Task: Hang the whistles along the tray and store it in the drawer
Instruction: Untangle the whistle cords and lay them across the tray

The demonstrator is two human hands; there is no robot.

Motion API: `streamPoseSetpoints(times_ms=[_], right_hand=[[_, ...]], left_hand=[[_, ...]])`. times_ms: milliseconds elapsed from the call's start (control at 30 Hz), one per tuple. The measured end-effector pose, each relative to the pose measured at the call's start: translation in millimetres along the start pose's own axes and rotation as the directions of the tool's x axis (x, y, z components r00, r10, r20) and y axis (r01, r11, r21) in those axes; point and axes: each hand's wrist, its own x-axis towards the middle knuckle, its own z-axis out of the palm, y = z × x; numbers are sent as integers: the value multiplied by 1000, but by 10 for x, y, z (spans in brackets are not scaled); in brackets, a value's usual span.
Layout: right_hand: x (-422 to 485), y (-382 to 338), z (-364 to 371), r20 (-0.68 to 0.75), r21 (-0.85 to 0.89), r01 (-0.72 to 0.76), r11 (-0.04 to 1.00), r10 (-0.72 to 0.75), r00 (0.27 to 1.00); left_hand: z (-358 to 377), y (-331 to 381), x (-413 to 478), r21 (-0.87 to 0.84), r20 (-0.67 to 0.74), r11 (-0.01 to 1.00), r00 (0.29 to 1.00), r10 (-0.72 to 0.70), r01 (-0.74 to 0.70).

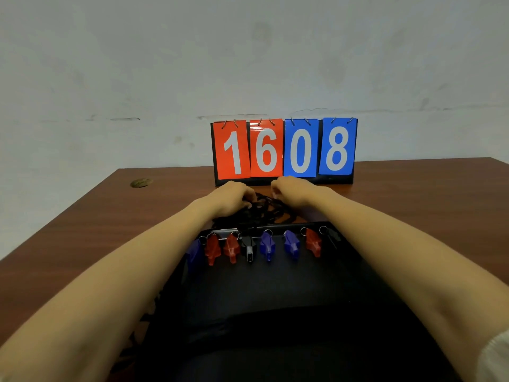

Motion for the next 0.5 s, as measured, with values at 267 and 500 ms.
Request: streamPoseSetpoints(times_ms=[267, 500], right_hand=[[-262, 52, -235, -95, -1, -71, 997, 71, 993], [-633, -42, -802, -393, 94, 66, 993, -23, 919]], left_hand=[[-48, 82, -2, 121, -223, 981, 967, -121, 151], [-306, 687, 22, 40, -336, 981, 927, -168, 192]])
